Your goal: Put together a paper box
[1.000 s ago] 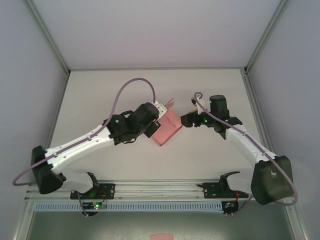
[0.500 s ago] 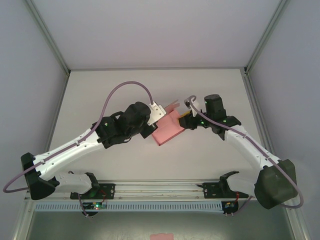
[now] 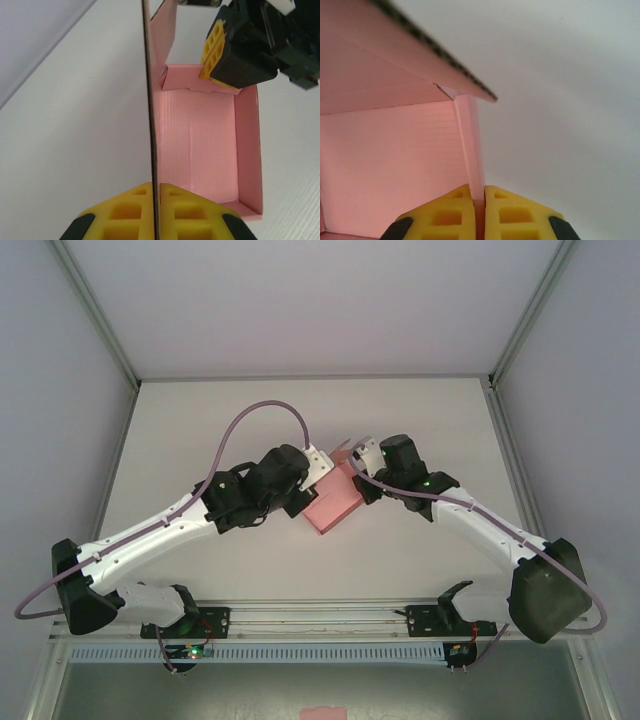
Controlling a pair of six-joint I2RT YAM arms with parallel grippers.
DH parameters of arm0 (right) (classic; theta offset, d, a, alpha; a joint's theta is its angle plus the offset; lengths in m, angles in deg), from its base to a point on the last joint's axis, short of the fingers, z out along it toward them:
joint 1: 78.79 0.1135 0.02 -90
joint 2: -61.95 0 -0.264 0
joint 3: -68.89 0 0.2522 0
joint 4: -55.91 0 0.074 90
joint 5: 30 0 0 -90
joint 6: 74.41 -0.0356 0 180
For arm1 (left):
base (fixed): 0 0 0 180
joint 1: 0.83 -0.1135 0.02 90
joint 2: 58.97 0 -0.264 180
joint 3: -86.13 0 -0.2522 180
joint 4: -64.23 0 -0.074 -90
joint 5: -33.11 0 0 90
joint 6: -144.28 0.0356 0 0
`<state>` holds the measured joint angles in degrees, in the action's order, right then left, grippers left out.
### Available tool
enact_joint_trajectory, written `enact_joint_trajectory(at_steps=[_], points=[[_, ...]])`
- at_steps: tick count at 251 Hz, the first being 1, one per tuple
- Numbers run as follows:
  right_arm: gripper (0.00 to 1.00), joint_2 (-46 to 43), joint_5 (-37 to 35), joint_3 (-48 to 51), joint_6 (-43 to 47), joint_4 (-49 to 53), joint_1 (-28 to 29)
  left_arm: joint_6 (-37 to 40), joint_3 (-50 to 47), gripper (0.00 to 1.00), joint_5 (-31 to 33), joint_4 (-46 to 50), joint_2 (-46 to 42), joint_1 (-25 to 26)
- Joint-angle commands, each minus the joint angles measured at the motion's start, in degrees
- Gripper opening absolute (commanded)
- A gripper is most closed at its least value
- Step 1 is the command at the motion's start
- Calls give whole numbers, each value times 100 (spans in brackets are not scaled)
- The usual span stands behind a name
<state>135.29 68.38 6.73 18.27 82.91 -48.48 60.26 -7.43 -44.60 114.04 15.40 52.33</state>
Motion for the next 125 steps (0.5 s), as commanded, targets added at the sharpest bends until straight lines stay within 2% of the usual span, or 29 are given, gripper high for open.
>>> enact_joint_trajectory(at_steps=[1, 15, 48, 92, 112, 125], points=[[0, 255, -1421, 345, 214, -107, 188, -214, 455, 0, 53, -595, -144, 49], [0, 316, -1960, 454, 298, -379, 330, -261, 475, 0, 75, -590, -151, 52], [0, 488, -3779, 656, 594, -1030, 830, -536, 532, 0, 193, -562, -202, 41], [0, 1264, -6219, 370, 686, -1118, 1138, -1084, 576, 0, 232, -582, -251, 9], [0, 1672, -6314, 211, 871, -1022, 1218, -1234, 580, 0, 175, -637, -273, -26], [0, 1788, -5935, 251, 1117, -1207, 1279, -1335, 589, 0, 234, -687, -266, -82]])
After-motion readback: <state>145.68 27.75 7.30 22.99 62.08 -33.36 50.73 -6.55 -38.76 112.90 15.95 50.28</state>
